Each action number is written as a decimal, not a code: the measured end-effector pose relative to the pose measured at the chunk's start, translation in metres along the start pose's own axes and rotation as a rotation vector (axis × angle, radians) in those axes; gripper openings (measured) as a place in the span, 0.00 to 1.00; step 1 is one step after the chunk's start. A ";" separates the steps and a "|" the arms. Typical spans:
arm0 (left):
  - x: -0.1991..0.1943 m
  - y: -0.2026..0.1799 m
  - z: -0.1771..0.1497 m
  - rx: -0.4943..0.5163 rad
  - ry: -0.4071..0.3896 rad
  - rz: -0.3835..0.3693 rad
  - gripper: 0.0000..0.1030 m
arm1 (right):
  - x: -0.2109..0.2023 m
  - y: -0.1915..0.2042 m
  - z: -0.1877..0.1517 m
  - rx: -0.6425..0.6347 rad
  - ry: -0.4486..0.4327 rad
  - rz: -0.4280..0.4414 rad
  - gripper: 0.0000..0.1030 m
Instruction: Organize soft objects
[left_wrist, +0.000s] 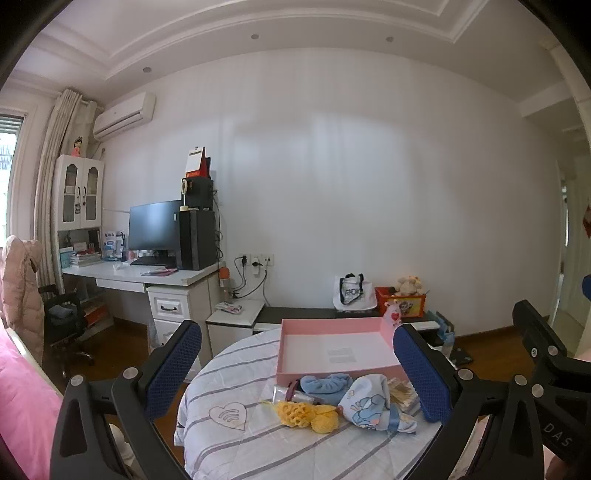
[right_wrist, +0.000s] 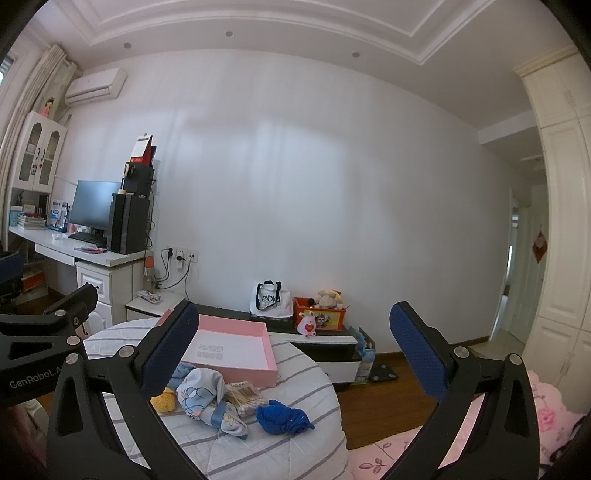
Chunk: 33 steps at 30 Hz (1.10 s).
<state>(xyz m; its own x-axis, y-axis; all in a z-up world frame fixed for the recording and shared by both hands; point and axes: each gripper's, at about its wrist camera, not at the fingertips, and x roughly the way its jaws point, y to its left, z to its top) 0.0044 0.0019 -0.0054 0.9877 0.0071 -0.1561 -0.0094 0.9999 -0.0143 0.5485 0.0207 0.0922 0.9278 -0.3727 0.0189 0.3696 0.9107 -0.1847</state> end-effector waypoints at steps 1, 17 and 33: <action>-0.002 0.001 0.001 0.001 -0.001 0.001 1.00 | 0.000 0.000 -0.001 0.001 0.000 0.001 1.00; -0.006 0.001 0.005 0.008 0.006 0.005 1.00 | 0.000 0.000 -0.003 0.005 0.009 0.010 1.00; -0.007 0.001 0.005 0.015 0.005 0.010 1.00 | -0.001 0.000 -0.001 0.004 0.015 0.012 1.00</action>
<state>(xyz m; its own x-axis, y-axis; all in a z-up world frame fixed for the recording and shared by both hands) -0.0013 0.0026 0.0005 0.9868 0.0168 -0.1612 -0.0168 0.9999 0.0017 0.5481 0.0211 0.0907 0.9312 -0.3645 0.0019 0.3588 0.9158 -0.1808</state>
